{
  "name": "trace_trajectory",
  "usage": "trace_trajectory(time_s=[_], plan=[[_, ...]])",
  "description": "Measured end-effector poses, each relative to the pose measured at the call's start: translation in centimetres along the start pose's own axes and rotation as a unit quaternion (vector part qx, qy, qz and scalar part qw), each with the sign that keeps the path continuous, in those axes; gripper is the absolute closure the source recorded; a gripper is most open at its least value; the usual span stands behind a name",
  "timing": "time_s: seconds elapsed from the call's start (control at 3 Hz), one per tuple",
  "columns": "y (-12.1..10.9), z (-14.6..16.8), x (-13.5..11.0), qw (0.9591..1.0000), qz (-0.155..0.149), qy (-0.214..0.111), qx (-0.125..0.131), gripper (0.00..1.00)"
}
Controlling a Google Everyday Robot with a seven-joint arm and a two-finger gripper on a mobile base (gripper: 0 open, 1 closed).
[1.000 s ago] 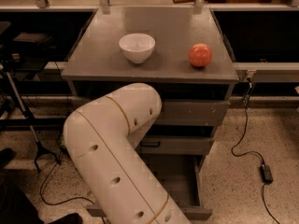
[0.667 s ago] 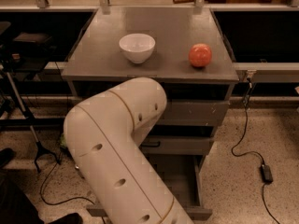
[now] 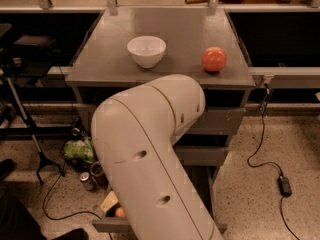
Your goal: Place orange into bottom drawer
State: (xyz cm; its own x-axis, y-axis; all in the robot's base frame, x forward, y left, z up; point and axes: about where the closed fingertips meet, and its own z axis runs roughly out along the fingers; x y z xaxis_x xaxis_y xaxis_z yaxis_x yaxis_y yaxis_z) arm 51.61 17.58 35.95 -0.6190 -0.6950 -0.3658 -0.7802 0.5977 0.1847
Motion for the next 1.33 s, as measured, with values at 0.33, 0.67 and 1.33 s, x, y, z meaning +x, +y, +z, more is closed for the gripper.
trace_trajectory(time_s=[0.33,0.67,1.33], plan=[[1.2,-2.7,0.2,0.9998,-0.014,-0.009,-0.006,0.00],[2.8,-4.7,-0.1,0.9989,-0.042,-0.018,-0.014,0.00],[5.8,-8.9,-0.9,0.9922,-0.125,-0.003,-0.006,0.00]])
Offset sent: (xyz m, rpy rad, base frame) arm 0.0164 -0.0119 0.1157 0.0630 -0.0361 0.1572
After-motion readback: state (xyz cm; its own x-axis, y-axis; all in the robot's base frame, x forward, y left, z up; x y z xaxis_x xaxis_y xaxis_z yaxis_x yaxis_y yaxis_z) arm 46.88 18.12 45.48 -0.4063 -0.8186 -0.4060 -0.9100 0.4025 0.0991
